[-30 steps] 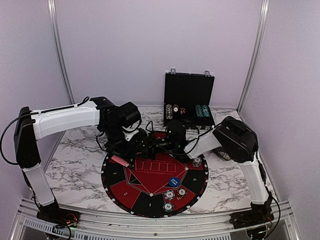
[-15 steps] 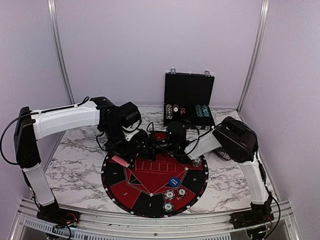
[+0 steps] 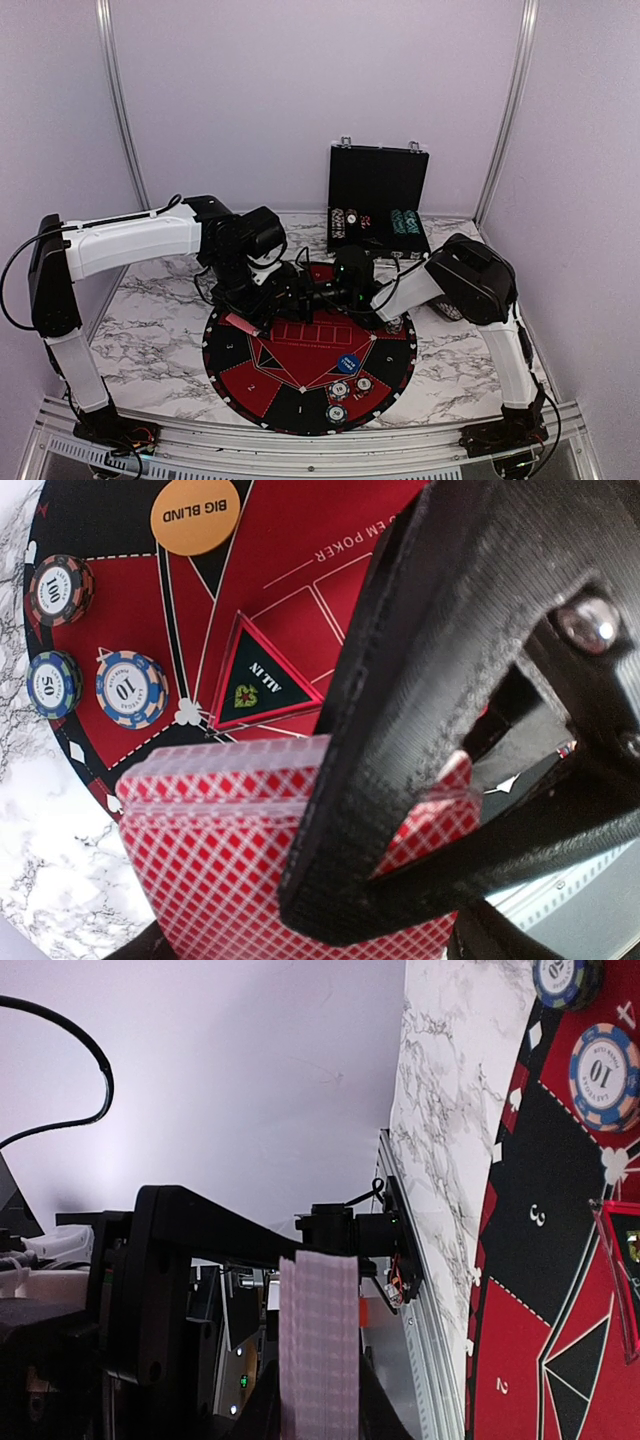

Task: Distribute texas hold em gaming equipment
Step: Pass from the right arm to the left

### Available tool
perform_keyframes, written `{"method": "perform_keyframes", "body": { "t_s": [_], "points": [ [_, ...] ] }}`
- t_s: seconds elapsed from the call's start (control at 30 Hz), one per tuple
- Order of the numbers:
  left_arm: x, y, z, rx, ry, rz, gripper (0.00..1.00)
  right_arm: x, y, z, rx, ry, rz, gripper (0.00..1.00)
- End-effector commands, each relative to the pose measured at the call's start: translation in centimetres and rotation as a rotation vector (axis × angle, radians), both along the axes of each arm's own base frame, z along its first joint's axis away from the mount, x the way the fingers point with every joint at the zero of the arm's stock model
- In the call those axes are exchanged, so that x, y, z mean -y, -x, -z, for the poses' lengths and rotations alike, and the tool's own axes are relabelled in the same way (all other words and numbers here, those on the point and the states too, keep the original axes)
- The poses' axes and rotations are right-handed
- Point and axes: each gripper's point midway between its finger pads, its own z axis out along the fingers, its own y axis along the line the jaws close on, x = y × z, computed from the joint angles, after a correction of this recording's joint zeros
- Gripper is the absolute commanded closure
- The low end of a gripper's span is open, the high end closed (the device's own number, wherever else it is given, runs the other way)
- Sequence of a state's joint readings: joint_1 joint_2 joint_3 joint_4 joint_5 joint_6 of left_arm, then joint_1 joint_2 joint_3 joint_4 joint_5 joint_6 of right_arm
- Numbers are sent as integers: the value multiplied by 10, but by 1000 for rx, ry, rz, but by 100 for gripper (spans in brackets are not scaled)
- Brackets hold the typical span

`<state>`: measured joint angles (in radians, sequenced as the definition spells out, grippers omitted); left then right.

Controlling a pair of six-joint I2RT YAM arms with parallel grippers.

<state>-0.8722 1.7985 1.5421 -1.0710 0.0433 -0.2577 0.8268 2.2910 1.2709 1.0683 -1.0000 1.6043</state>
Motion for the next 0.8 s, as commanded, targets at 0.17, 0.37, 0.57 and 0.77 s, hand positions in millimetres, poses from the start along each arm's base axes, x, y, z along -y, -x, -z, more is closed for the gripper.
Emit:
{"method": "perform_keyframes", "body": {
  "t_s": [0.17,0.37,0.57,0.77],
  "points": [
    [2,2,7,-9,-20,16,20,4,0,-49,78,-101,17,100],
    [3,2,8,-11,-19,15,26,5,1,-50,76,-110,18,100],
    [5,0,5,-3,-11,12,36,6,1,-46,72,-101,20,100],
    [6,1,4,-5,-3,22,45,6,0,-43,85,-86,26,98]
  ]
}}
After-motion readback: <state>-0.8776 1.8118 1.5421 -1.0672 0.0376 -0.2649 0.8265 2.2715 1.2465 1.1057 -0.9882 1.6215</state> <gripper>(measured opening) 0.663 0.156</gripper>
